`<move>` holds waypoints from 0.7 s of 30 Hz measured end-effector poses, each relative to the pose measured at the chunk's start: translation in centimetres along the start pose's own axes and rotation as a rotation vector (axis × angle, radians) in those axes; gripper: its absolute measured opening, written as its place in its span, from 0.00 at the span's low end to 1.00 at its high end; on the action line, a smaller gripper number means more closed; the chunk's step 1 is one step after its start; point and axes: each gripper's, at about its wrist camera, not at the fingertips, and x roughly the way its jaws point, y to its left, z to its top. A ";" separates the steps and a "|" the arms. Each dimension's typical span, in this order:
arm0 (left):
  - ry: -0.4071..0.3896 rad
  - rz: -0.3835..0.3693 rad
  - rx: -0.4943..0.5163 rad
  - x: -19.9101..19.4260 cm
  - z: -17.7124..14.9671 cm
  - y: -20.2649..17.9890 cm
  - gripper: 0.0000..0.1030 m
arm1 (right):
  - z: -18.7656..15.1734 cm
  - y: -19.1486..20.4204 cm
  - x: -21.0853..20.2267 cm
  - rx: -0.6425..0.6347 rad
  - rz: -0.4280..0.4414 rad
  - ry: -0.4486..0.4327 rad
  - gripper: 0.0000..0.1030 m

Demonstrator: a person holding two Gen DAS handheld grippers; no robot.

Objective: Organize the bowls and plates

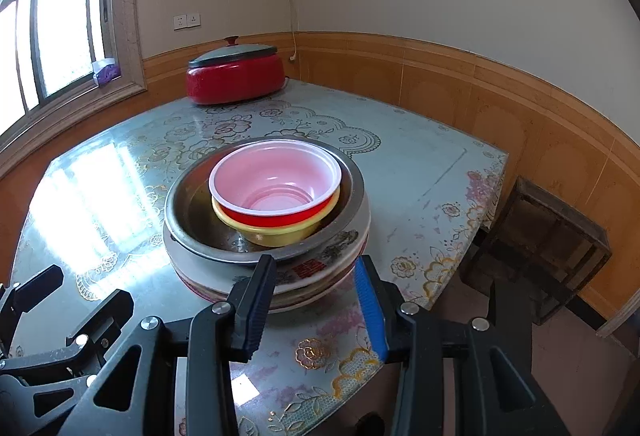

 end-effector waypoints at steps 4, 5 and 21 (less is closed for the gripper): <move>0.001 0.001 -0.007 0.1 0.0 0.2 0.89 | 0.1 0.2 0.2 0.000 0.005 0.004 0.40; 0.001 0.000 -0.007 0.1 0.0 0.3 0.89 | 0.1 0.2 0.2 0.001 0.006 0.003 0.40; -0.008 0.000 -0.004 -0.4 0.0 0.0 0.98 | -0.3 -0.2 -0.5 0.018 0.001 -0.003 0.40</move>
